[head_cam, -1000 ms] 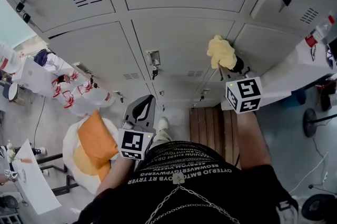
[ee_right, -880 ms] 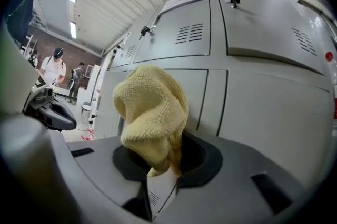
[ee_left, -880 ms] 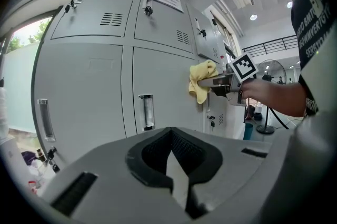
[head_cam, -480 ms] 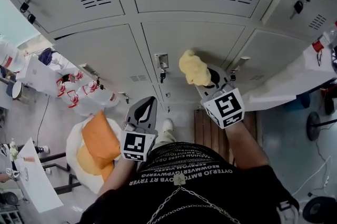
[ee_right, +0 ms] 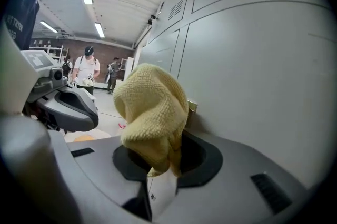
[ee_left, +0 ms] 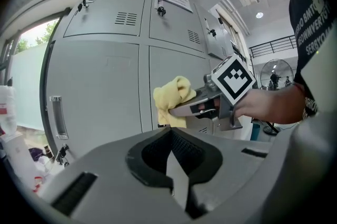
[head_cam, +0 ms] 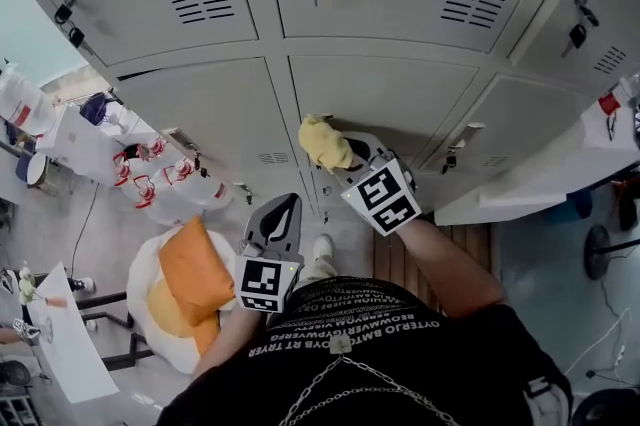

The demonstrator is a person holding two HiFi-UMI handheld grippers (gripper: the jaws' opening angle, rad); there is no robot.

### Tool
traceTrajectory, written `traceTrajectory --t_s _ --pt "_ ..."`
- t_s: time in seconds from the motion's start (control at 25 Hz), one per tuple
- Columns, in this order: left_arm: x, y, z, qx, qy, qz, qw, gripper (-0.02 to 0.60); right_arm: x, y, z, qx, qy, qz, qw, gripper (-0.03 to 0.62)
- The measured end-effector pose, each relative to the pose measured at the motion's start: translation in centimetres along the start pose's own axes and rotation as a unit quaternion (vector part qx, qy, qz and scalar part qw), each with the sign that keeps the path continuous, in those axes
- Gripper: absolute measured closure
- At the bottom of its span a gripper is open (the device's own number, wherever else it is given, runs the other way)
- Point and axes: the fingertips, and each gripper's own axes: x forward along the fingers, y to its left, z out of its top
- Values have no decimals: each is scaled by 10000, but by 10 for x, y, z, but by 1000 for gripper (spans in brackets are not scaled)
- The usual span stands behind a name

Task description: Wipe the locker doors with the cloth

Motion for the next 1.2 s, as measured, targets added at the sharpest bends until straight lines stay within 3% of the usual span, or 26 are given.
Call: traceTrajectory --t_s 0.44,1.2 --pt "2 -5 -4 -20 65 -16 10000 575 -6 -30 -19 147 120 -451 9988 514" --pt "14 -34 -1 34 63 -251 9997 576 -83 -94 -64 635 181 -1235 9901 516"
